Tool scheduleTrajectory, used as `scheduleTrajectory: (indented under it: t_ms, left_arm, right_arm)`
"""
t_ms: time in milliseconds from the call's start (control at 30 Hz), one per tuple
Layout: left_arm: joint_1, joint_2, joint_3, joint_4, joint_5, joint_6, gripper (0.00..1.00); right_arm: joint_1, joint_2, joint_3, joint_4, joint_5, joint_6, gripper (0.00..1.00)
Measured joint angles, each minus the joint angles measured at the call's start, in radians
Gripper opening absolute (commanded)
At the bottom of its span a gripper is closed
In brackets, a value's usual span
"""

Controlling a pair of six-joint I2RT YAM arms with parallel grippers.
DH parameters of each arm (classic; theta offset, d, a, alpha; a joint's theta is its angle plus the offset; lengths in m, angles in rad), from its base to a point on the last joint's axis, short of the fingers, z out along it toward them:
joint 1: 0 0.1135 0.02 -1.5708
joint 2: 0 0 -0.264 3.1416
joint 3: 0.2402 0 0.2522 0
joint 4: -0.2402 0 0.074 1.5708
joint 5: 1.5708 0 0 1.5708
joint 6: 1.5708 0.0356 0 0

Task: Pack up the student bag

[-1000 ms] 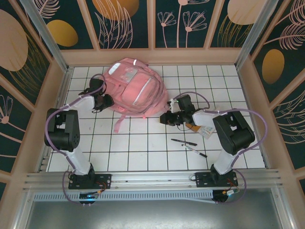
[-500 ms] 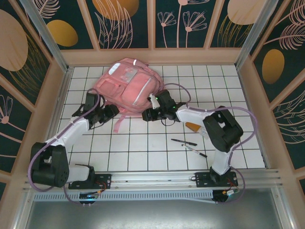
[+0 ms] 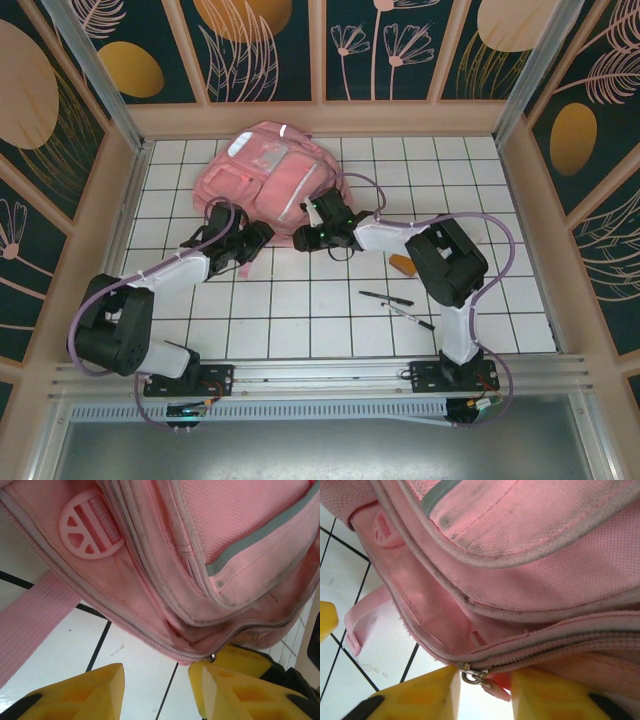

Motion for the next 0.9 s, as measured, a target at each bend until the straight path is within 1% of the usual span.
scheduleTrajectory:
  t_ms: [167,200,467,700,767,833,900]
  left_arm:
    - [-0.050,0.045,-0.036,0.070,-0.044,-0.075,0.43]
    - [-0.058,0.051,-0.047,0.079,-0.049,-0.087,0.43]
    - [-0.074,0.072,-0.127,0.128,-0.103,-0.182,0.43]
    - [-0.076,0.103,-0.108,0.129,-0.135,-0.193,0.43]
    - [-0.077,0.101,-0.108,0.128,-0.137,-0.196,0.44]
    - [-0.077,0.093,-0.109,0.123,-0.143,-0.196,0.48]
    - [-0.066,0.061,-0.114,0.105,-0.161,-0.191,0.52]
  right_arm:
    - [0.013,0.007,0.010,-0.005,-0.008,-0.009,0.02]
    - [0.013,0.006,0.009,-0.002,-0.023,-0.013,0.00]
    - [0.013,-0.018,-0.047,0.064,-0.159,-0.042,0.00]
    - [0.017,-0.060,-0.052,0.031,-0.214,-0.086,0.00]
    - [0.017,-0.066,-0.052,0.007,-0.222,-0.106,0.00]
    - [0.017,-0.073,-0.052,-0.015,-0.234,-0.127,0.00]
    - [0.018,-0.079,-0.051,-0.034,-0.271,-0.158,0.00]
